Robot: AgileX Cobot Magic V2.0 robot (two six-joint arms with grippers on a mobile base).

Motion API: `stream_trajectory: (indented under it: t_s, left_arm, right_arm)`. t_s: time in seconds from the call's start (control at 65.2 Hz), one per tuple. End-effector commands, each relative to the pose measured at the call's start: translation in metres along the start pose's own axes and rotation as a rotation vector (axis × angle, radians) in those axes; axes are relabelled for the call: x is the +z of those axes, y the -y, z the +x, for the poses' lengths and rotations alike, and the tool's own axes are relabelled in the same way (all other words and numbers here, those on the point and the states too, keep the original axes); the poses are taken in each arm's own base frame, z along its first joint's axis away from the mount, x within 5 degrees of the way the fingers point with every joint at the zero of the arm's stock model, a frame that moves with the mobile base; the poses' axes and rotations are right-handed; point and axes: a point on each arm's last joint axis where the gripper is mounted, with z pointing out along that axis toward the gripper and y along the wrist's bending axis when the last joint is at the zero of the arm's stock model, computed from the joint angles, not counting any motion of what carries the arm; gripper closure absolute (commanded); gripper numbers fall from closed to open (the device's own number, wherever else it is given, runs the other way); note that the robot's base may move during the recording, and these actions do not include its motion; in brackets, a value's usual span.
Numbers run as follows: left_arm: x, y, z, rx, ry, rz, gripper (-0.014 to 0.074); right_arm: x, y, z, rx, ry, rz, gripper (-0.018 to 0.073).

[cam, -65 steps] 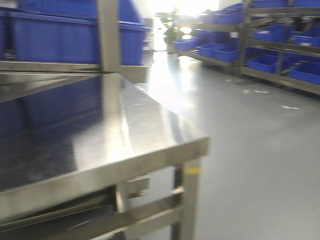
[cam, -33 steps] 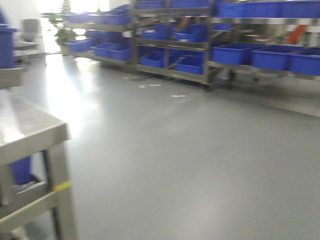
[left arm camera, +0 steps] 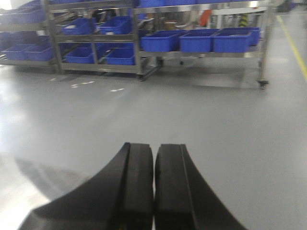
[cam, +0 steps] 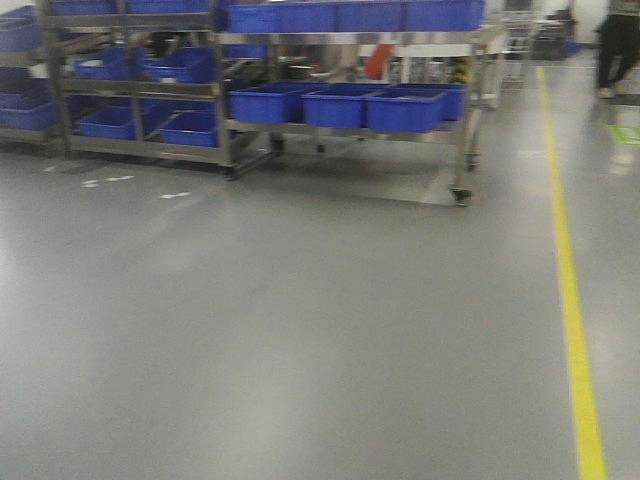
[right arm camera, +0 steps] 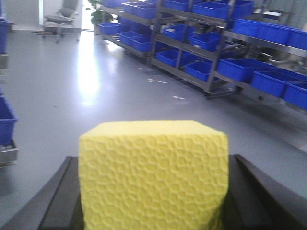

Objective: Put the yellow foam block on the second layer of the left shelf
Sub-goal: 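Drive the base away from the table holding the cube in the right gripper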

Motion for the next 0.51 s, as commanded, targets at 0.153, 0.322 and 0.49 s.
stream_trajectory:
  t_s: [0.153,0.322,0.49]
  left_arm:
    - [0.0001,0.0021,0.0003,-0.003,0.072,0.024,0.046]
    - [0.0001,0.0021,0.0003,-0.003,0.072,0.024,0.046]
    - [0.0001,0.0021,0.0003,-0.003,0.072,0.024,0.046]
  right_arm:
    - [-0.0015,0.0004,-0.017,-0.019,0.107,-0.004,0.0251]
    - [-0.0015,0.0004,-0.017,-0.019,0.107,-0.004,0.0251]
    - [-0.0015,0.0004,-0.017,-0.019,0.107,-0.004,0.0251]
